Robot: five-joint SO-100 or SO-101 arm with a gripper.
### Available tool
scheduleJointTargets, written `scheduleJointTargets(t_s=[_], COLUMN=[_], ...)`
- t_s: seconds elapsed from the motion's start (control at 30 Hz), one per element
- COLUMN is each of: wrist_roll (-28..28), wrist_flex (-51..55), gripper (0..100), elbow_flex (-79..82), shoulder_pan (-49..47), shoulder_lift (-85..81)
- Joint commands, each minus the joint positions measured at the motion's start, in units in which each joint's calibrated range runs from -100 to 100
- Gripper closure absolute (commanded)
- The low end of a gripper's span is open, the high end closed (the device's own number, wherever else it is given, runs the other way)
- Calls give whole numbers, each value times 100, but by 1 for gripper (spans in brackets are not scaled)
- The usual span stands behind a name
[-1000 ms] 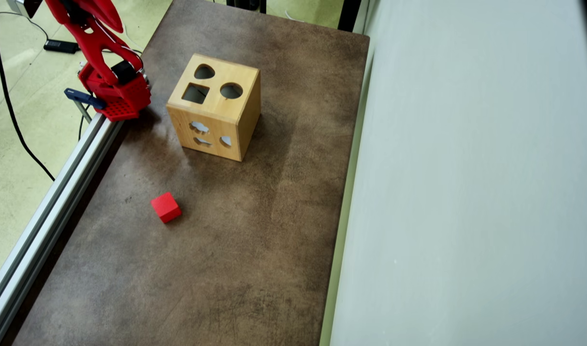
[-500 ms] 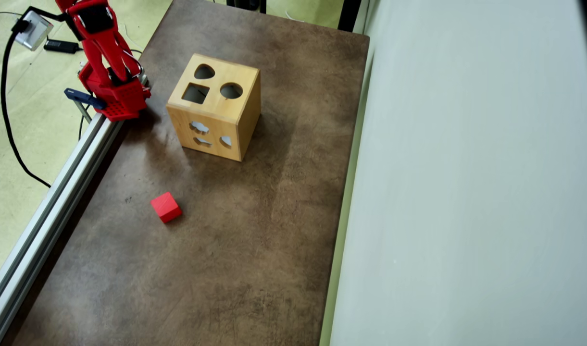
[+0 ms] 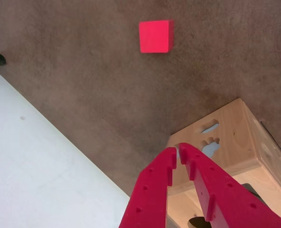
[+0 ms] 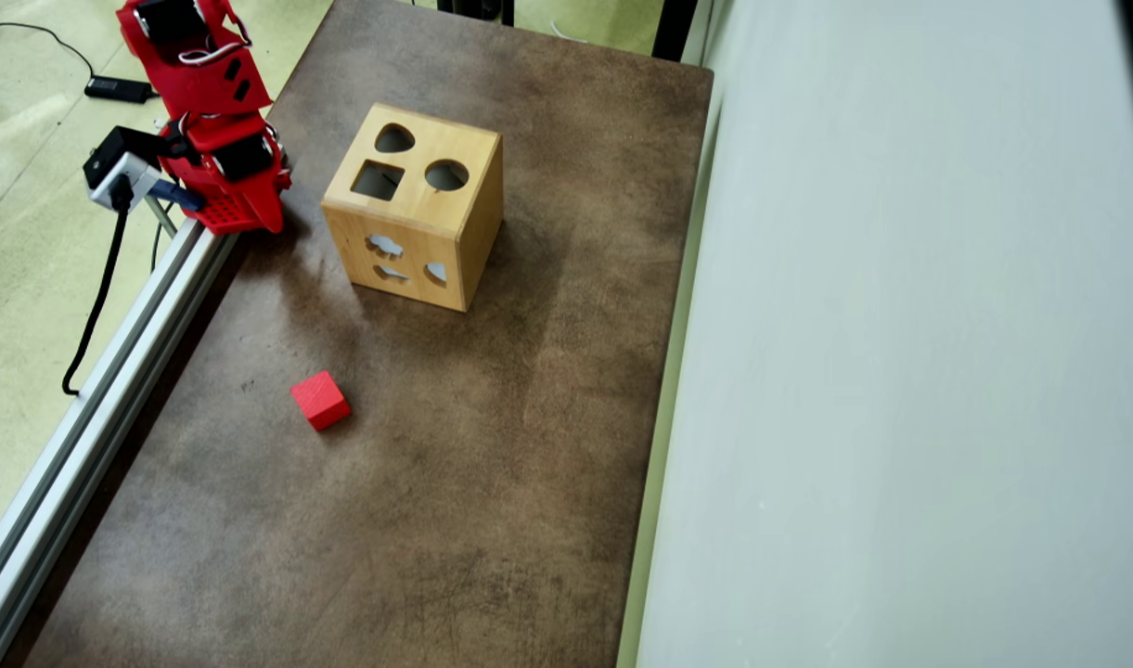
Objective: Pick and place the red cube on the square hole
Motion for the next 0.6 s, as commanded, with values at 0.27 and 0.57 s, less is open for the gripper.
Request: scheduleJointTargets(t_s=[0.27,0.57], wrist_roll=[39,39], wrist_flex=[-31,-23], gripper=[98,98], elbow_flex=[-73,124], shoulder_pan=[33,33], shoulder_lift=[-8,-8])
